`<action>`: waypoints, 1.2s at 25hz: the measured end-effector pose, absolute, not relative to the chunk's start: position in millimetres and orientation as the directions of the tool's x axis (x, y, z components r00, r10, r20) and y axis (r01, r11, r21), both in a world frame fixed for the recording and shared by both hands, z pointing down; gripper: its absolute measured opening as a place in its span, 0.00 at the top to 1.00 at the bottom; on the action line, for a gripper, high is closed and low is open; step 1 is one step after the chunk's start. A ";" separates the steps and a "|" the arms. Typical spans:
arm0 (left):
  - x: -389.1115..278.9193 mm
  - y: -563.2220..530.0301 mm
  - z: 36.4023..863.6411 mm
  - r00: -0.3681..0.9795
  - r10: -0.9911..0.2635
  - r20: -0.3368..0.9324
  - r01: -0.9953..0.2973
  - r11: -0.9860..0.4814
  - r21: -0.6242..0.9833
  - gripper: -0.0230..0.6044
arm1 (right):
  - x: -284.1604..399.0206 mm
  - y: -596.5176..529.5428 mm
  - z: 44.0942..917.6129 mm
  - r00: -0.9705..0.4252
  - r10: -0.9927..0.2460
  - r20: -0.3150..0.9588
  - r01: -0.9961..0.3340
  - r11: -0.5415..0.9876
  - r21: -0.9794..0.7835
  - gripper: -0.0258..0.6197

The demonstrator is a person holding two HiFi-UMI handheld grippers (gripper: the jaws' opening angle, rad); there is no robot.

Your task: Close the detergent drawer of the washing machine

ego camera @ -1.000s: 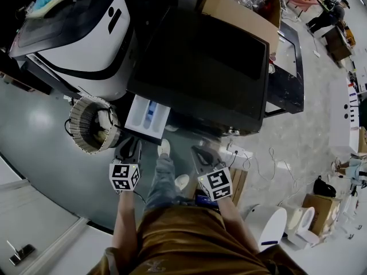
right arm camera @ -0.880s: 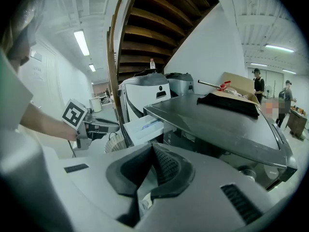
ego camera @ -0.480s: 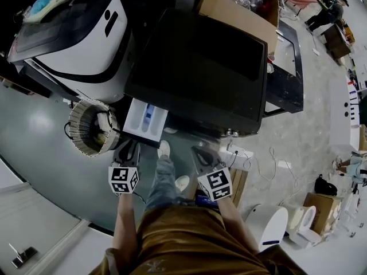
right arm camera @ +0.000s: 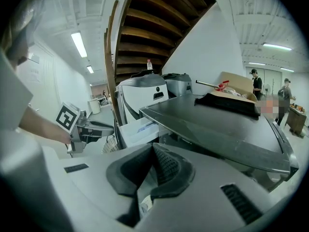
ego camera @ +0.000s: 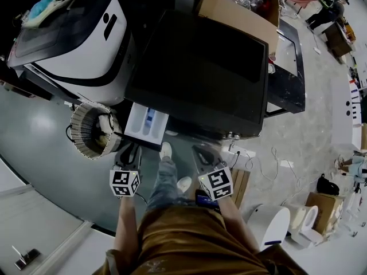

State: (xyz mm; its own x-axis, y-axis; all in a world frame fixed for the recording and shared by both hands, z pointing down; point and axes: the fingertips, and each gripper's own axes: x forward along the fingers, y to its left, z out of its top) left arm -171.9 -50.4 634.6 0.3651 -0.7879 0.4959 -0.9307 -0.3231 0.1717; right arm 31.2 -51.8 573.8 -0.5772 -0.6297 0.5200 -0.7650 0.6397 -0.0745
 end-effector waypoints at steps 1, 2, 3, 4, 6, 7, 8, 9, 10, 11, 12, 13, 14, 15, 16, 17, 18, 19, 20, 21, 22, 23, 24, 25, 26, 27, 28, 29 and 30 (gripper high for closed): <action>-171.9 -51.6 634.7 0.365 -0.788 0.496 -0.931 -0.323 0.172 0.81 | 30.2 -52.4 574.3 -0.579 -0.628 0.521 -0.764 0.641 -0.075 0.94; -171.5 -53.5 634.8 0.365 -0.788 0.496 -0.931 -0.322 0.172 0.81 | 29.4 -53.1 575.1 -0.580 -0.626 0.522 -0.763 0.642 -0.077 0.94; -170.7 -55.9 634.7 0.365 -0.789 0.495 -0.931 -0.322 0.173 0.81 | 28.8 -54.1 575.9 -0.580 -0.624 0.523 -0.762 0.643 -0.078 0.94; -169.7 -58.4 634.5 0.366 -0.789 0.494 -0.930 -0.323 0.174 0.81 | 28.4 -55.2 576.5 -0.581 -0.624 0.523 -0.762 0.643 -0.079 0.94; -168.2 -62.6 633.9 0.369 -0.789 0.492 -0.929 -0.325 0.175 0.81 | 27.3 -57.4 576.4 -0.582 -0.623 0.523 -0.761 0.644 -0.080 0.94; -168.1 -64.4 633.6 0.370 -0.789 0.491 -0.929 -0.326 0.176 0.81 | 26.6 -58.7 576.0 -0.583 -0.623 0.522 -0.760 0.645 -0.079 0.94; -168.3 -65.9 633.4 0.371 -0.789 0.490 -0.929 -0.327 0.176 0.81 | 25.9 -60.1 575.6 -0.583 -0.623 0.521 -0.759 0.646 -0.078 0.94; -168.5 -67.2 633.3 0.371 -0.789 0.490 -0.928 -0.326 0.178 0.81 | 25.6 -61.5 575.0 -0.584 -0.624 0.520 -0.759 0.647 -0.076 0.94; -168.4 -68.1 633.4 0.371 -0.789 0.490 -0.928 -0.326 0.179 0.81 | 26.0 -62.7 574.3 -0.583 -0.624 0.520 -0.759 0.647 -0.074 0.94; -168.0 -68.9 633.6 0.371 -0.788 0.491 -0.928 -0.325 0.180 0.81 | 26.9 -63.9 573.6 -0.582 -0.626 0.520 -0.760 0.646 -0.072 0.94; -167.6 -69.8 633.7 0.371 -0.787 0.493 -0.929 -0.325 0.179 0.81 | 28.0 -65.2 572.8 -0.580 -0.627 0.520 -0.761 0.645 -0.070 0.94; -167.2 -70.9 633.9 0.370 -0.786 0.494 -0.929 -0.326 0.177 0.81 | 29.0 -66.6 572.1 -0.579 -0.628 0.519 -0.761 0.645 -0.069 0.94; -166.7 -72.0 634.0 0.370 -0.786 0.495 -0.929 -0.327 0.175 0.81 | 29.8 -67.9 571.5 -0.578 -0.630 0.519 -0.762 0.644 -0.068 0.94; -166.2 -73.3 633.9 0.371 -0.786 0.495 -0.928 -0.328 0.174 0.81 | 30.3 -69.0 571.0 -0.578 -0.631 0.518 -0.763 0.643 -0.068 0.94; -166.0 -74.5 633.7 0.371 -0.786 0.494 -0.928 -0.329 0.175 0.81 | 30.3 -70.0 570.5 -0.578 -0.632 0.517 -0.763 0.643 -0.066 0.94; -165.9 -75.7 633.3 0.372 -0.787 0.493 -0.928 -0.328 0.176 0.81 | 29.9 -70.8 570.0 -0.578 -0.632 0.516 -0.762 0.644 -0.065 0.94; -165.8 -76.8 632.9 0.372 -0.787 0.492 -0.928 -0.327 0.178 0.81 | 29.4 -71.2 569.4 -0.579 -0.631 0.516 -0.761 0.646 -0.064 0.94; -165.6 -77.7 632.6 0.371 -0.788 0.491 -0.928 -0.326 0.179 0.81 | 29.1 -71.3 569.0 -0.579 -0.630 0.517 -0.760 0.647 -0.063 0.94; -165.2 -78.9 632.3 0.371 -0.789 0.490 -0.928 -0.325 0.180 0.81 | 29.1 -71.5 568.8 -0.580 -0.629 0.518 -0.759 0.649 -0.062 0.94; -164.7 -80.6 632.1 0.371 -0.789 0.489 -0.928 -0.325 0.180 0.81 | 29.3 -71.9 569.1 -0.580 -0.627 0.520 -0.758 0.650 -0.062 0.94; -164.0 -83.0 631.9 0.371 -0.790 0.488 -0.928 -0.325 0.180 0.81 | 29.7 -72.8 569.8 -0.580 -0.626 0.522 -0.757 0.650 -0.061 0.94; -163.4 -85.8 631.9 0.371 -0.791 0.487 -0.929 -0.325 0.180 0.81 | 30.1 -74.0 570.7 -0.579 -0.625 0.523 -0.757 0.650 -0.061 0.94; -162.8 -88.6 631.8 0.370 -0.791 0.486 -0.929 -0.325 0.179 0.81 | 30.5 -75.3 571.7 -0.578 -0.625 0.525 -0.758 0.650 -0.061 0.94; -162.1 -91.3 631.9 0.370 -0.792 0.486 -0.929 -0.325 0.178 0.81 | 30.9 -76.4 572.6 -0.578 -0.624 0.526 -0.758 0.649 -0.062 0.94; -161.5 -93.6 632.0 0.370 -0.791 0.486 -0.929 -0.326 0.177 0.81 | 31.4 -77.4 573.4 -0.577 -0.624 0.527 -0.758 0.649 -0.063 0.94; -160.8 -95.5 632.1 0.371 -0.791 0.487 -0.929 -0.326 0.177 0.81 | 32.0 -78.3 574.0 -0.577 -0.623 0.527 -0.758 0.649 -0.064 0.94; -160.1 -97.2 632.1 0.372 -0.790 0.487 -0.928 -0.327 0.178 0.81 | 32.7 -79.2 574.3 -0.577 -0.623 0.528 -0.759 0.648 -0.065 0.94; -159.5 -98.9 632.0 0.373 -0.790 0.487 -0.928 -0.327 0.179 0.81 | 33.5 -80.4 574.5 -0.576 -0.623 0.529 -0.760 0.647 -0.066 0.94; -159.0 -100.9 631.7 0.374 -0.789 0.487 -0.928 -0.326 0.182 0.81 | 34.2 -82.0 574.6 -0.575 -0.623 0.530 -0.761 0.645 -0.068 0.94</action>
State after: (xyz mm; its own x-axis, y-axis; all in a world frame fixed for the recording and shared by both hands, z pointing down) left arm -159.0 -100.9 631.7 0.3735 -0.7894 0.4872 -0.9275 -0.3262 0.1825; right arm 34.2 -82.0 574.6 -0.5755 -0.6229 0.5300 -0.7609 0.6454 -0.0676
